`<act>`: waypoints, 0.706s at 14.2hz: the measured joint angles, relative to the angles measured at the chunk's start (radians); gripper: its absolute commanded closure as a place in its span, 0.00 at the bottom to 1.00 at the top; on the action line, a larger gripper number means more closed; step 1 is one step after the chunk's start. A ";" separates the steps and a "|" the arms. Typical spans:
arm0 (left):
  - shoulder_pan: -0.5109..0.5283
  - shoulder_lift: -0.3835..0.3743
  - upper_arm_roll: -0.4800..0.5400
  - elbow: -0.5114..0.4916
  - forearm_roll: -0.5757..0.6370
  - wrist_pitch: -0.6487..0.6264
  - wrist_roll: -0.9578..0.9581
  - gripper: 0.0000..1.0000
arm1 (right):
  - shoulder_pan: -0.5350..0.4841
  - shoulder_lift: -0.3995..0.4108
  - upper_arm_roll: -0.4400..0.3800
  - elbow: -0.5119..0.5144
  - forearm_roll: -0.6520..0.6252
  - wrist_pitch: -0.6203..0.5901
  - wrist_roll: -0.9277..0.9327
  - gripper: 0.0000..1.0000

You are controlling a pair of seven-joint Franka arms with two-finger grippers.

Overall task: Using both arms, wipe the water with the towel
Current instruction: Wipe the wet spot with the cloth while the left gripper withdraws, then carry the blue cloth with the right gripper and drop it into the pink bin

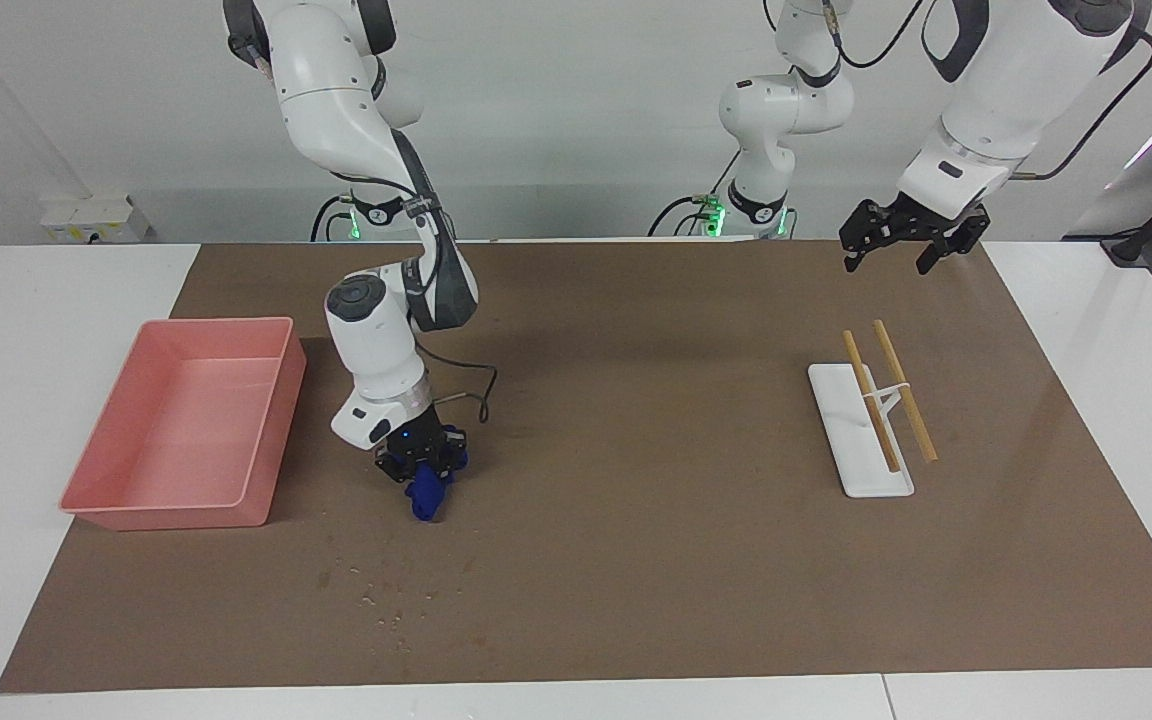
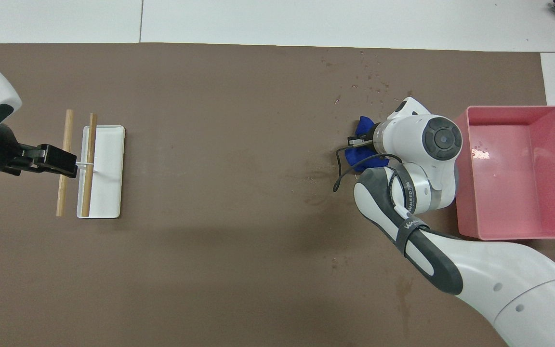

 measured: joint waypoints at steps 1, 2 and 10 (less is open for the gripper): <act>0.000 0.000 0.000 0.000 0.000 0.000 0.000 0.00 | -0.005 0.011 -0.002 0.017 -0.024 0.003 0.000 1.00; 0.000 0.000 0.000 0.000 0.000 0.000 0.000 0.00 | -0.012 0.023 -0.002 0.034 -0.047 0.006 0.000 1.00; 0.000 0.000 0.000 0.000 0.000 0.000 0.000 0.00 | -0.071 0.096 -0.005 0.232 -0.193 -0.142 -0.001 1.00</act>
